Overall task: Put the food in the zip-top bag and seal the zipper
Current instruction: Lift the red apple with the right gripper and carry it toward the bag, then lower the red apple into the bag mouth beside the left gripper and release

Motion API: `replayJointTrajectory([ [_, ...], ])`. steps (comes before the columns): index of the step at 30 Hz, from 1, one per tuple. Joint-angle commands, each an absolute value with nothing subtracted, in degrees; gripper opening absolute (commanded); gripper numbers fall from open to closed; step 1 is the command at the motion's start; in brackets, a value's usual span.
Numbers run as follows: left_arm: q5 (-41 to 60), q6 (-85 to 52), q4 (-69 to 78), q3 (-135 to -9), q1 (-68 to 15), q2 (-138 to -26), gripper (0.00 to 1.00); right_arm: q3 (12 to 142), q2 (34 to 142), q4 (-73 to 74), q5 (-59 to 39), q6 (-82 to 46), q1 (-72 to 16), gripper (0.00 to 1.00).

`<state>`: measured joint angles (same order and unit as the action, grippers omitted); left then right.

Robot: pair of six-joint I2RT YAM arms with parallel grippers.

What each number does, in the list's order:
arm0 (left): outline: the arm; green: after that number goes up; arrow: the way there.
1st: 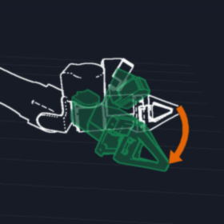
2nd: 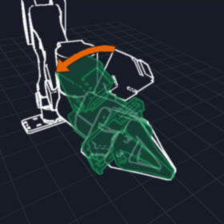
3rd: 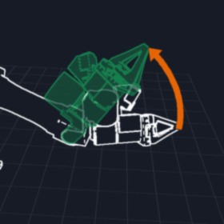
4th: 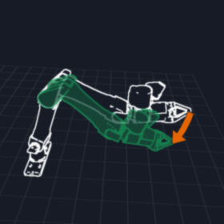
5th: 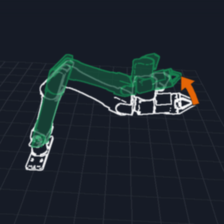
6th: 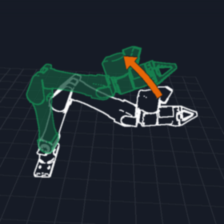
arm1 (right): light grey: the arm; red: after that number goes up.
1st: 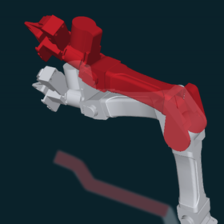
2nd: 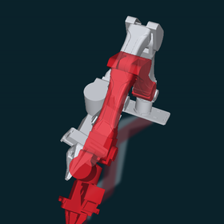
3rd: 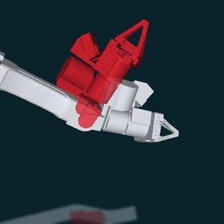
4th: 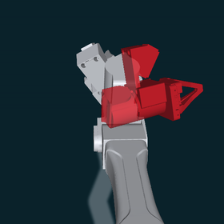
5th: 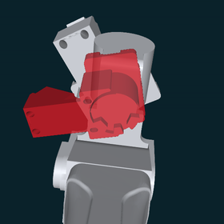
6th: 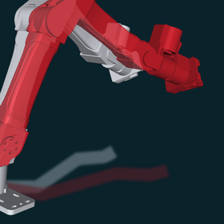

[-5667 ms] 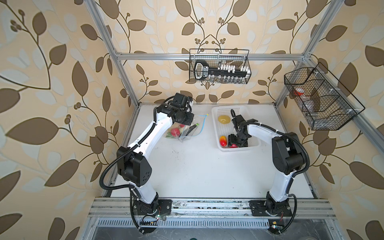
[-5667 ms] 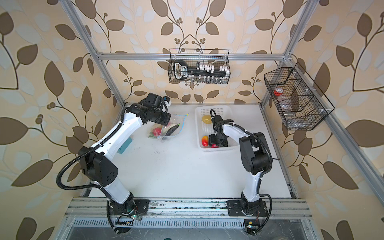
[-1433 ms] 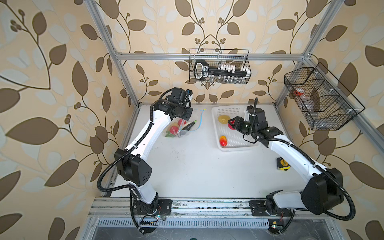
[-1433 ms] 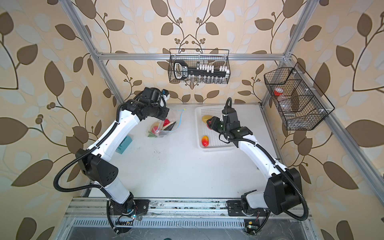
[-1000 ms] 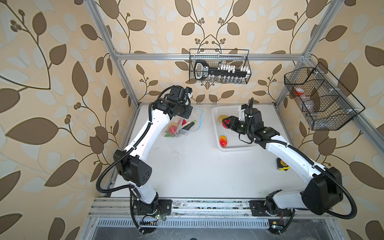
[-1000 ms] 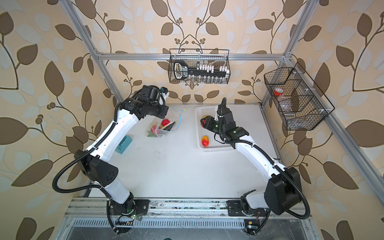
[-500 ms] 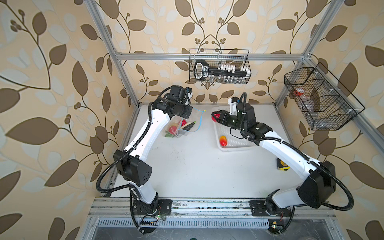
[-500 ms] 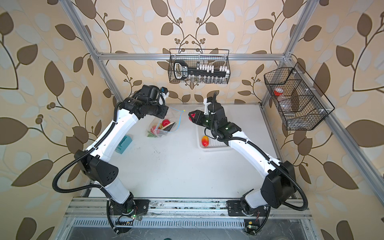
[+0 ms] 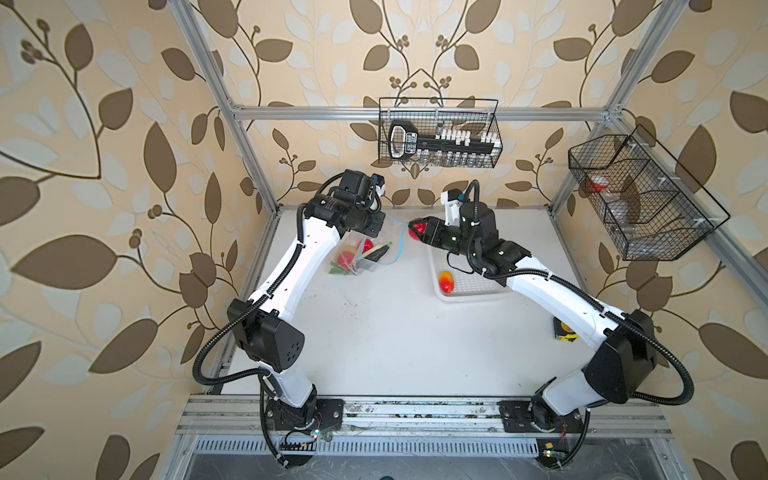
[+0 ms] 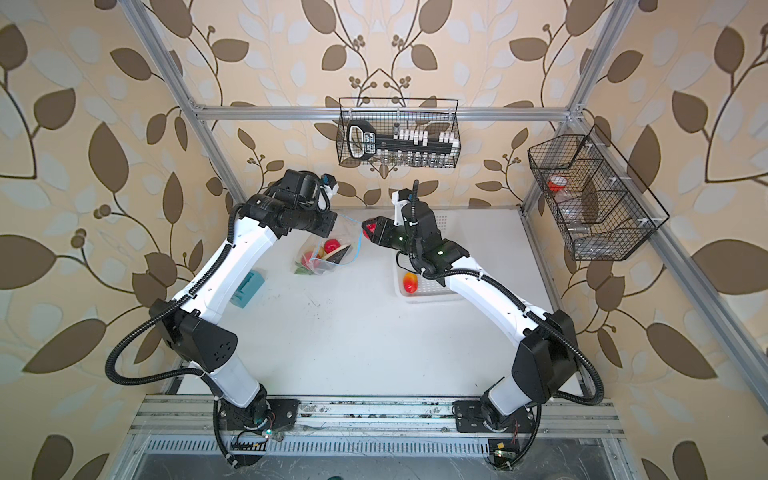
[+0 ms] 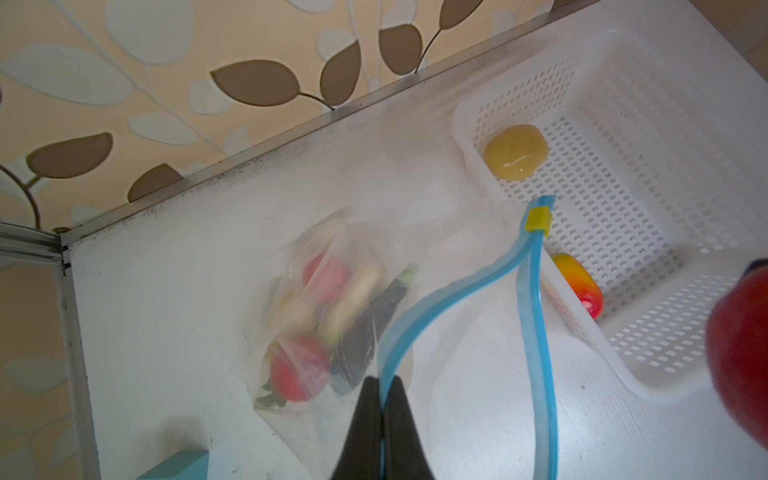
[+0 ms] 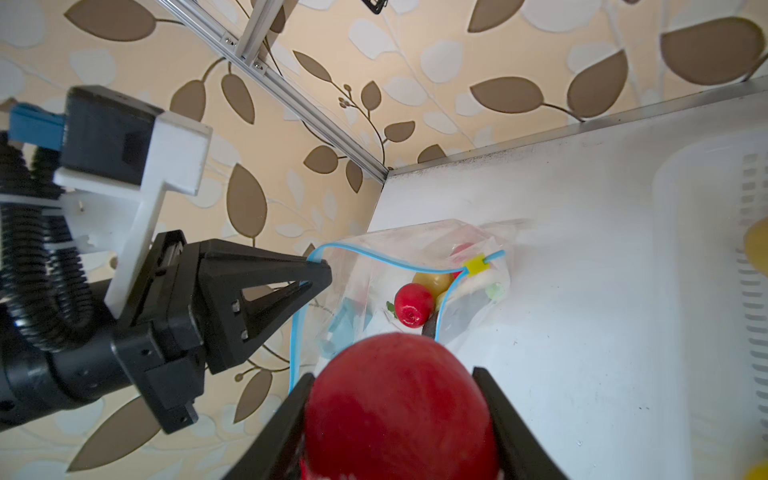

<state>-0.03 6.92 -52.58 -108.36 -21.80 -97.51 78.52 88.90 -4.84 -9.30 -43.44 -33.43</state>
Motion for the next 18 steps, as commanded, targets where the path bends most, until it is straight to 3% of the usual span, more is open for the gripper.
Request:
replayJointTrajectory([
  [1, 0.8, 6.7, -52.7, -111.2, -22.2, -97.7, 0.0, 81.6, 90.2, -3.6, -9.9, -41.8, -34.6, 0.23],
  [18, 0.1, 7.2, -52.8, -111.2, -22.2, -97.5, 0.0, 90.8, 99.1, -8.0, -6.8, -36.3, -39.7, 0.21],
])
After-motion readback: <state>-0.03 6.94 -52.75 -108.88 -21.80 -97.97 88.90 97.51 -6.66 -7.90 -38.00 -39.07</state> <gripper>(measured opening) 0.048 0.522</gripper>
